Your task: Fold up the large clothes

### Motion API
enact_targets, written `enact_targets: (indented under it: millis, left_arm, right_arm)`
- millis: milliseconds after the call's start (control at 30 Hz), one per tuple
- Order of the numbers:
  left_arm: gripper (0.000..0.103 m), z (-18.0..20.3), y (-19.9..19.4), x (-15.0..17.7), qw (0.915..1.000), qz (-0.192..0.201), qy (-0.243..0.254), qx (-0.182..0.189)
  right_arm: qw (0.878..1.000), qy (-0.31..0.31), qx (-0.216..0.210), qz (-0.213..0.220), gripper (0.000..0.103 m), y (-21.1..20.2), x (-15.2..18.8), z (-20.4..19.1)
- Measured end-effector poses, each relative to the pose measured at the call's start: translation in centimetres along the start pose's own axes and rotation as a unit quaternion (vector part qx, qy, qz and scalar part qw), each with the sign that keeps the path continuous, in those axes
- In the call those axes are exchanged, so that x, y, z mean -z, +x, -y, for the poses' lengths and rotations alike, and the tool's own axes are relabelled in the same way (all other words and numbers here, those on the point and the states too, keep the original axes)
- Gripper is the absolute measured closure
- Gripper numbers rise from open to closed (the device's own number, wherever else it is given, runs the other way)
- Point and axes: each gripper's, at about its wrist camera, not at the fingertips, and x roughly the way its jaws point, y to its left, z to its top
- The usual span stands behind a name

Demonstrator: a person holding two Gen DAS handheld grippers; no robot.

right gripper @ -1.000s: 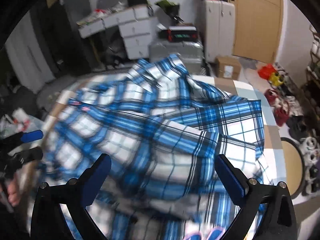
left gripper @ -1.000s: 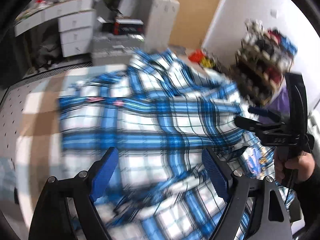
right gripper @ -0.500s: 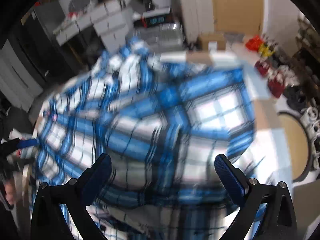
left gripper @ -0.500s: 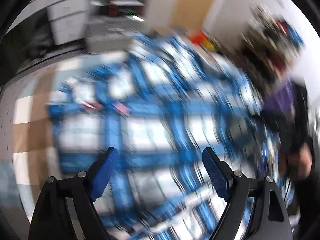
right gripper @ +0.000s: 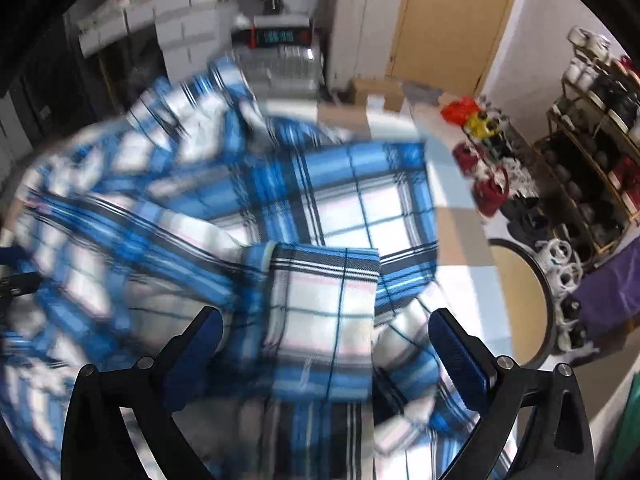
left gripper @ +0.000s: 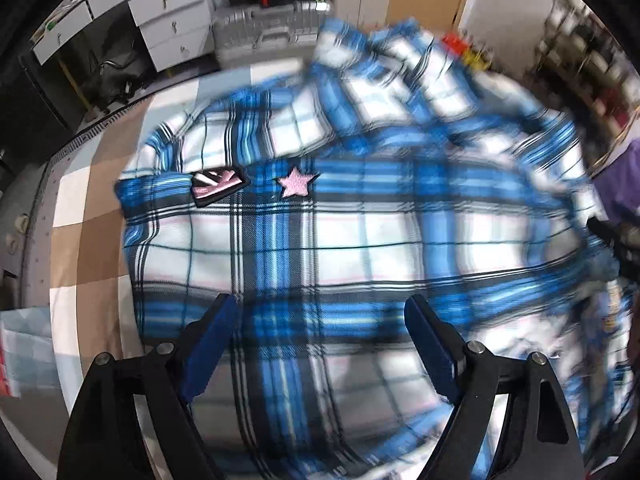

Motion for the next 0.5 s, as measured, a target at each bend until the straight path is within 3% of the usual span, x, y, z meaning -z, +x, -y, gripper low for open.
enact_targets:
  millis: [133, 267, 333, 400, 500]
  left_arm:
    - [0.020, 1.7, -0.8, 1.6, 0.9995, -0.012, 0.027, 0.012]
    - [0.020, 3.2, 1.5, 3.1, 0.9952, -0.048, 0.075, -0.040]
    - [0.018, 3.0, 1.9, 3.3, 0.9965, -0.036, 0.063, -0.041]
    - [0.023, 2.7, 1.7, 2.9, 0.9960, -0.045, 0.065, -0.041]
    - [0.024, 3.7, -1.0, 1.4, 0.9944, 0.010, 0.102, -0.026]
  right_arm:
    - [0.999, -0.010, -0.029, 0.011, 0.000, -2.4, 0.7, -0.8]
    - [0.999, -0.035, -0.020, -0.011, 0.000, -2.7, 1.9, -2.4]
    - [0.999, -0.042, -0.022, -0.025, 0.000, -1.8, 2.5, -2.8]
    - [0.998, -0.047, -0.018, -0.030, 0.000, -1.4, 2.6, -3.0]
    - [0.998, -0.051, -0.027, -0.012, 0.000, -1.1, 1.6, -3.6]
